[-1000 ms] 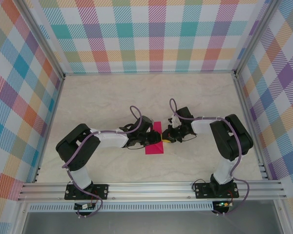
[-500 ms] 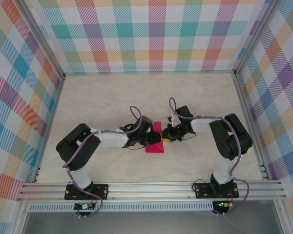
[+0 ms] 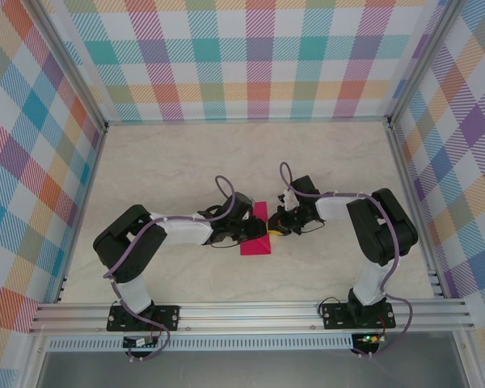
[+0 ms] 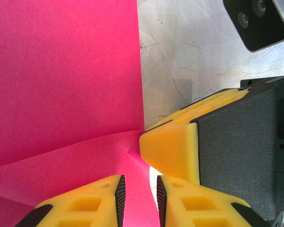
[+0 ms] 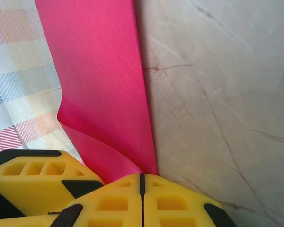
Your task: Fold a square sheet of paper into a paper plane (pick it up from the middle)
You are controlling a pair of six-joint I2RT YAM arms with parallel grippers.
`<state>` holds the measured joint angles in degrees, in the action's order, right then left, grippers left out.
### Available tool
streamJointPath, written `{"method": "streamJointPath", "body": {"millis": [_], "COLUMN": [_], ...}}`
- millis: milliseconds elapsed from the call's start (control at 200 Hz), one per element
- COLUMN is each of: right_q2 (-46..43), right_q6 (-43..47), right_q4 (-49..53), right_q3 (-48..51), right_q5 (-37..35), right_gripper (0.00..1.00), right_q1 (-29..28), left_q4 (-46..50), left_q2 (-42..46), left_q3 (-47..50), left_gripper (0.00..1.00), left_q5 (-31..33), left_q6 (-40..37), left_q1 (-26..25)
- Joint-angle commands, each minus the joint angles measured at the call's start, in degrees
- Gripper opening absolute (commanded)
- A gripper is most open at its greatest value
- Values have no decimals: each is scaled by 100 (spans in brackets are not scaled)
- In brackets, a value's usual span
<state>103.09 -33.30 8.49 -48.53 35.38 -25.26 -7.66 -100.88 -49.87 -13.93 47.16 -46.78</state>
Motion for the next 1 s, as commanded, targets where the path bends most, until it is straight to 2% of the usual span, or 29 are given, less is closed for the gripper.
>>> {"method": "streamJointPath", "body": {"millis": [0, 995], "right_q2": [19, 204], "right_q6": [186, 202], "right_q4": [92, 144], "right_q3": [-81, -210], "right_q5": [-48, -31], "right_gripper": [7, 7], "right_q1": [-41, -41], "left_q4": [113, 494], "left_q2": [-133, -150], "left_q3": [-62, -131], "left_gripper": [27, 26], "left_q5": [40, 235], "left_q6": [32, -27], "left_q1": [-10, -6]}}
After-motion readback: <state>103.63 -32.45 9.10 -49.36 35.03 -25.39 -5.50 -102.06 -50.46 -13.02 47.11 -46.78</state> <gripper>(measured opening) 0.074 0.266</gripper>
